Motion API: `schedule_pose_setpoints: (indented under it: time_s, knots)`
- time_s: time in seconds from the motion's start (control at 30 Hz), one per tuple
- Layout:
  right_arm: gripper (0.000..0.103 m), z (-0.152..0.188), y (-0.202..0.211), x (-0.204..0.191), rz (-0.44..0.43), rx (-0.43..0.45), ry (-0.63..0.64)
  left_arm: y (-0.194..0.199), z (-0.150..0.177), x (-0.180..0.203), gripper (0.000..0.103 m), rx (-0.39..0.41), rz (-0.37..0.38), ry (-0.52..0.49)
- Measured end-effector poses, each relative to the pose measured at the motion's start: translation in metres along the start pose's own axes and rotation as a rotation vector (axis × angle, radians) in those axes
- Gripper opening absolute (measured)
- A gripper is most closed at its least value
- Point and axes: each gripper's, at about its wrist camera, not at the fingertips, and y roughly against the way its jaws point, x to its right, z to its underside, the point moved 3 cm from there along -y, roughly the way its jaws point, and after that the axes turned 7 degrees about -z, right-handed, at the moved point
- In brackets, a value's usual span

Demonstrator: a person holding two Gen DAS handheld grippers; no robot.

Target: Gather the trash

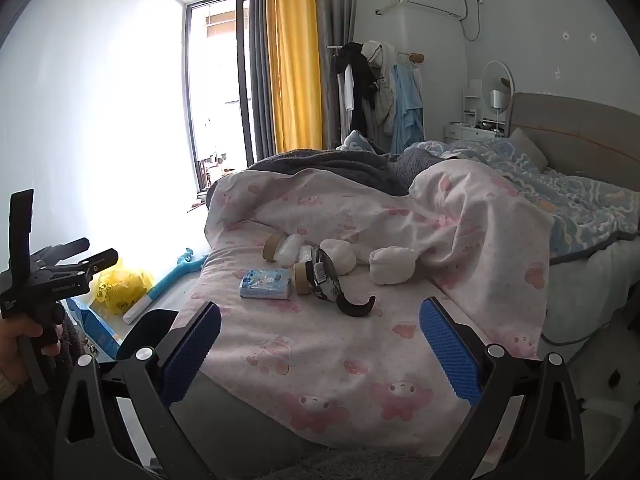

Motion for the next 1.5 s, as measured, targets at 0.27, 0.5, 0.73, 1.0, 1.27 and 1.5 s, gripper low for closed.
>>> schedule_pose_setpoints:
  time_s: [0.27,0.5,0.73,1.0,1.27,1.5]
  knots:
    - [0.100,-0.0008,0.0012,0.0019,-0.006,0.010,-0.010,0.0000,0.0001,0.0001,0.100,-0.001,0.000,-0.001]
    - [0.100,-0.0011,0.0021,0.0029,-0.011,0.017,-0.021,-0.0001,0.0002,-0.0001,0.100,-0.003,-0.001,-0.002]
    - [0.100,-0.0014,0.0019,0.0018,-0.013,0.020,-0.026,-0.0002,0.0002,0.0001,0.100,-0.004,-0.001,-0.004]
    - [0.100,-0.0016,0.0026,0.0014,-0.014,0.020,-0.026,-0.0003,0.0002,0.0002,0.100,-0.005,-0.001,-0.005]
    - [0.100,-0.0015,0.0023,0.0017,-0.014,0.020,-0.026,0.0031,0.0011,0.0024,0.100,0.008,-0.002,-0.023]
    - [0.100,-0.0016,0.0023,0.0010,-0.014,0.020,-0.026,0.0023,0.0012,0.0033,0.100,0.007,-0.003,-0.024]
